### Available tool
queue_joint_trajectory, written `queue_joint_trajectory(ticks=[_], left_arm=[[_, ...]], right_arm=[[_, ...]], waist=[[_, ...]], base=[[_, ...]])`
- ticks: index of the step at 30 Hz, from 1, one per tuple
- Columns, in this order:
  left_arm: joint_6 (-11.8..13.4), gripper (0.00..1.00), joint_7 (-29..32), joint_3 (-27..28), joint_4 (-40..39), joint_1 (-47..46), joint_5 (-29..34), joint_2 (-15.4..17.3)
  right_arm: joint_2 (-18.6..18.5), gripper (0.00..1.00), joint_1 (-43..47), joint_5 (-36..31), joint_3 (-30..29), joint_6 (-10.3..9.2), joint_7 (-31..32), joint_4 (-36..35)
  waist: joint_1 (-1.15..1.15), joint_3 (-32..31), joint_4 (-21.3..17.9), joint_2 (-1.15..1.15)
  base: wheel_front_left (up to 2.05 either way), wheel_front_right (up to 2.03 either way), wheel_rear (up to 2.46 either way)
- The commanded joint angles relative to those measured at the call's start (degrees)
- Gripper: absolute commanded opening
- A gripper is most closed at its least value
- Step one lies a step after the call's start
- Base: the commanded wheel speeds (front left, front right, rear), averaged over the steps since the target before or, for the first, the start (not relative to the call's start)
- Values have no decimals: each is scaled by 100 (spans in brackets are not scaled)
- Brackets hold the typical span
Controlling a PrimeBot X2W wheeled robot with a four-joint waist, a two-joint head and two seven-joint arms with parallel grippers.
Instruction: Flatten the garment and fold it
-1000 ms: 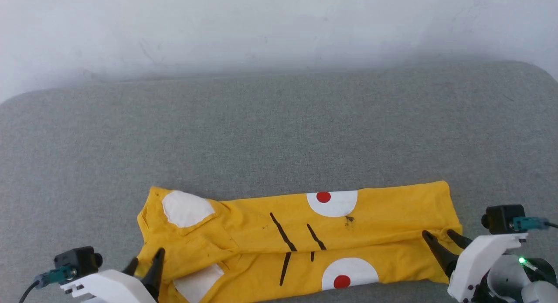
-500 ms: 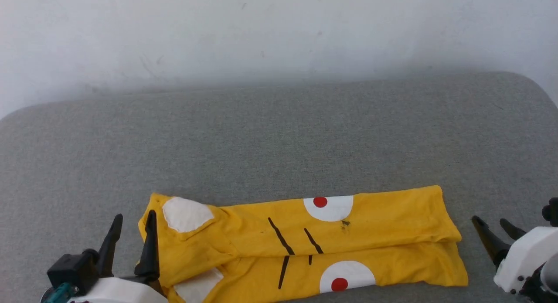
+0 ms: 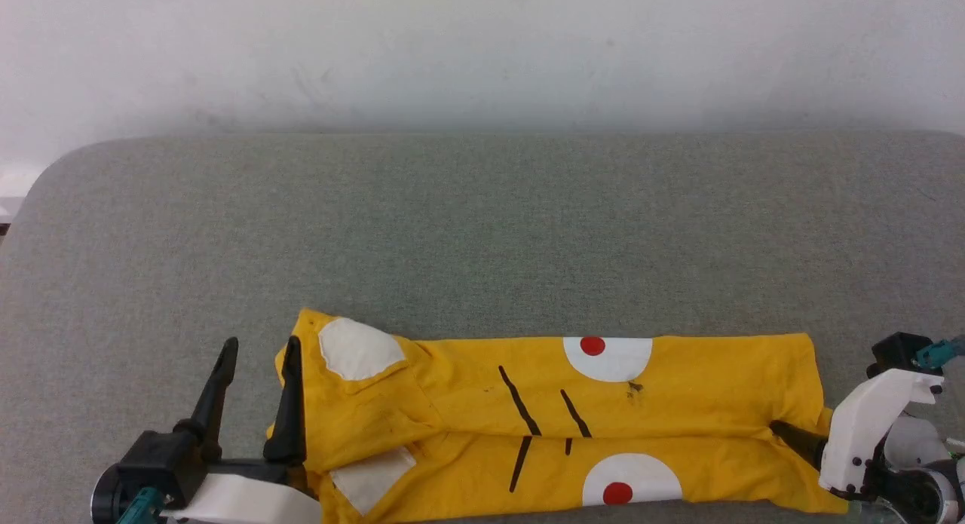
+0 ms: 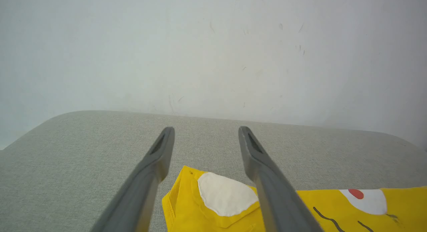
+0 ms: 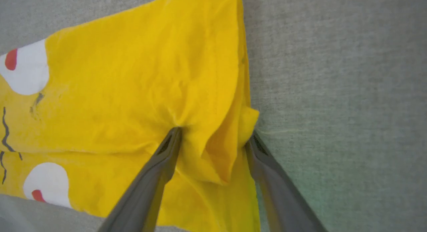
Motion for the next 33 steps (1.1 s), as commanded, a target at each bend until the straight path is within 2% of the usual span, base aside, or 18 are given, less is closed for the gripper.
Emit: queue_joint_trajectory(ticks=[1,2,5,10,15,19,26,29,33], left_arm=[[-72,100,-26,59,11,-1,107,-67],[-104,100,-26,88,19,4,145,-105],[-175,100,-26,171,71,39,242,-197],[-232,100,-26,279,169,142,367,-295],[-263,100,-27,364,250,219,445,-339],[-276,100,-27,399,285,292,493,-347],[-271,100,-27,411,316,359,527,-357],[-263,100,-27,411,335,370,530,-362],[-248,100,-27,422,365,405,506,-388]], right_arm=[[59,100,-31,82,134,-4,247,222],[69,49,-30,129,205,-4,405,328],[119,0,-29,281,373,-4,812,478],[13,0,-131,398,509,-4,639,193],[-290,0,-111,459,428,-4,234,-266],[-506,0,147,439,-13,-4,180,-466],[-722,0,707,167,-1264,-4,176,-520],[-629,0,784,112,-1735,-4,162,-629],[-37,0,600,763,-1865,-4,626,-1004]], waist=[[0,54,70,0],[0,56,79,0],[0,50,69,0],[0,-23,-45,0],[0,-125,-166,0],[0,-172,-233,0],[0,-185,-256,0],[0,-191,-251,0],[0,-231,-266,0]], base=[[0,0,0],[0,0,0],[0,0,0],[0,0,0],[0,0,0],[0,0,0],[0,0,0],[0,0,0],[0,0,0]])
